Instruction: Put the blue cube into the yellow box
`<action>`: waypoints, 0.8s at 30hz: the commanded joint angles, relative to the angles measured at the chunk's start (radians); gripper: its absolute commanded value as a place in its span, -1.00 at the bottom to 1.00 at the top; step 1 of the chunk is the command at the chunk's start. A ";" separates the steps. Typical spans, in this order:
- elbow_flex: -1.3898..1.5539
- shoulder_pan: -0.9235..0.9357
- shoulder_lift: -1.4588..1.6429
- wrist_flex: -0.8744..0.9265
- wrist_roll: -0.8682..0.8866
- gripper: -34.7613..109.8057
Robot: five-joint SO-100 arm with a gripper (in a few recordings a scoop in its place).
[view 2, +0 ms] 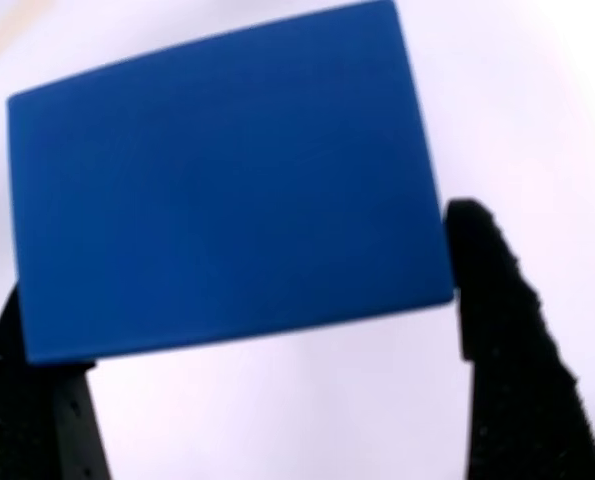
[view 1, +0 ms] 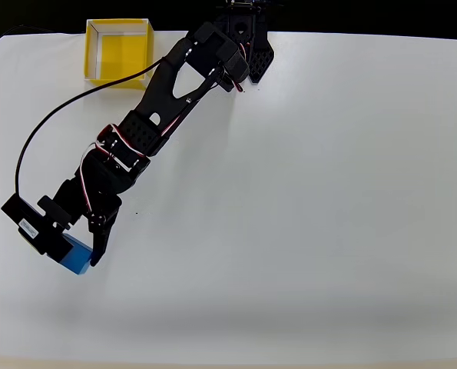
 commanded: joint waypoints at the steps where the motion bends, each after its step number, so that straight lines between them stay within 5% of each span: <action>1: 0.064 0.149 0.287 0.015 -0.012 -0.10; 24: 0.529 0.724 0.785 0.350 0.069 -0.13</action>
